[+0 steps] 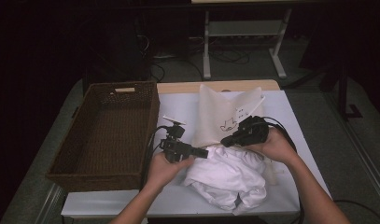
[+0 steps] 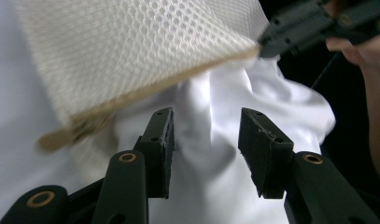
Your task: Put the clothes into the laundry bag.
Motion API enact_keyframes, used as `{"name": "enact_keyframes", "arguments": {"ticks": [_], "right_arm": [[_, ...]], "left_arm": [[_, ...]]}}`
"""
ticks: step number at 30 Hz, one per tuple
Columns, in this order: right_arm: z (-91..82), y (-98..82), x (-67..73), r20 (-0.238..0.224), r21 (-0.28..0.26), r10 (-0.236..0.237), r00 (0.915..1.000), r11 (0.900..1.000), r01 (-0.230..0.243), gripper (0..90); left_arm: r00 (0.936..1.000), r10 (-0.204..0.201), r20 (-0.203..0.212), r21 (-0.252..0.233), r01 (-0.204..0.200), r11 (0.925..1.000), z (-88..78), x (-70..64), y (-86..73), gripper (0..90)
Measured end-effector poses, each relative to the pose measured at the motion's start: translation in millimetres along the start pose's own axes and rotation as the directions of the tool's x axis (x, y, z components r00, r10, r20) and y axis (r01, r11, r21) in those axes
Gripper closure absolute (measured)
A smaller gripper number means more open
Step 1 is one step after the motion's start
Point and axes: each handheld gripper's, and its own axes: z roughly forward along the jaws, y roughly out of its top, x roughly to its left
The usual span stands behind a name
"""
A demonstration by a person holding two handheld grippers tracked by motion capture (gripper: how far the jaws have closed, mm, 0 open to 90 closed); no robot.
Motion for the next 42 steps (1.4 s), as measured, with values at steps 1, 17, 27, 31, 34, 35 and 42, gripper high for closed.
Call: {"name": "enact_keyframes", "arguments": {"ticks": [1,17,27,31,34,35,42], "right_arm": [[0.1,0.2,-0.1,0.002,0.000,-0.001,1.0000,1.000,0.001,88.7],[9.6,2.7,-0.9,0.008,0.032,-0.016,0.9998,0.999,0.015,88.6],[3.5,4.2,4.0,-0.010,0.015,-0.027,0.9996,1.000,0.027,88.6],[2.7,2.7,3.4,-0.011,0.018,-0.022,0.9997,1.000,0.022,88.7],[2.0,1.2,2.8,-0.011,0.024,-0.022,0.9997,0.999,0.022,88.6],[1.3,0.4,1.9,-0.011,0.027,-0.021,0.9997,0.999,0.022,88.7],[-1.5,-1.1,0.9,0.004,0.024,-0.017,0.9998,1.000,0.017,88.6]], "left_arm": [[0.9999,0.015,-0.008,0.002,-0.015,0.9999,-5.0,-0.9,-2.4,52.4],[0.9938,-0.053,0.098,0.069,0.046,0.9965,43.9,14.0,-15.8,84.9],[0.9932,-0.059,0.100,-0.061,0.065,0.9960,50.9,8.1,-0.9,86.2],[0.9922,-0.090,0.086,-0.066,0.096,0.9932,53.1,15.8,1.8,85.2],[0.9922,-0.093,0.083,-0.053,0.098,0.9938,48.7,14.8,1.6,82.3],[0.9916,-0.098,0.085,-0.041,0.102,0.9940,45.4,14.5,1.5,78.8],[0.9950,-0.079,0.061,-0.016,0.080,0.9967,10.9,7.6,-3.3,53.9]]}}
